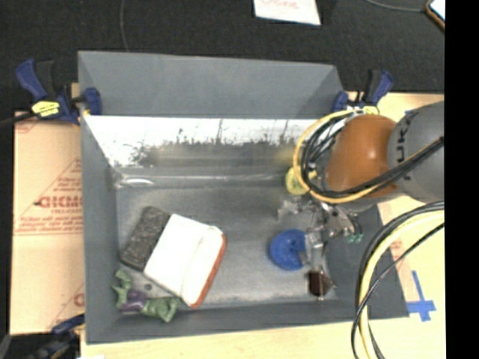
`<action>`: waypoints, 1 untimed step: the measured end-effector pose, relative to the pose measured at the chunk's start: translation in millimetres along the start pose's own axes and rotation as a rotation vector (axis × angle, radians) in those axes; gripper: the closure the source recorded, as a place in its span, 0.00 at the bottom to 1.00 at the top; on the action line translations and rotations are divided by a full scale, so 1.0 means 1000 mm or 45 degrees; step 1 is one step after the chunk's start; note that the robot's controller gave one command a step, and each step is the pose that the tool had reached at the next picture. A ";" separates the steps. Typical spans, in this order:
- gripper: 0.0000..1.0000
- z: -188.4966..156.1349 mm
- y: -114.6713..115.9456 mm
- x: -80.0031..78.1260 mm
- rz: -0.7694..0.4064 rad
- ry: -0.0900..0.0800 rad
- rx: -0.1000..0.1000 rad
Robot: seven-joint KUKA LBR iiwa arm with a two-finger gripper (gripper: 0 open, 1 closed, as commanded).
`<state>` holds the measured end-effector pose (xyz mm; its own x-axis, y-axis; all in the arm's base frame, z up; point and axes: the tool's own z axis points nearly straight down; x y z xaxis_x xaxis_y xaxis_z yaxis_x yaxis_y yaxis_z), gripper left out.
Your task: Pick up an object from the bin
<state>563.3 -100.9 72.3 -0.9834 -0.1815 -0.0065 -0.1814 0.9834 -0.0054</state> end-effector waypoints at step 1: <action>0.00 -0.049 0.005 -0.012 -0.020 0.000 0.000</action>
Offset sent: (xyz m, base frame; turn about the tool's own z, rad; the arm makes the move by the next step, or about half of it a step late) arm -0.0058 0.0034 0.0277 0.0586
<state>573.5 -93.6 121.0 -0.9804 -0.1969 -0.0067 -0.1969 0.9804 -0.0059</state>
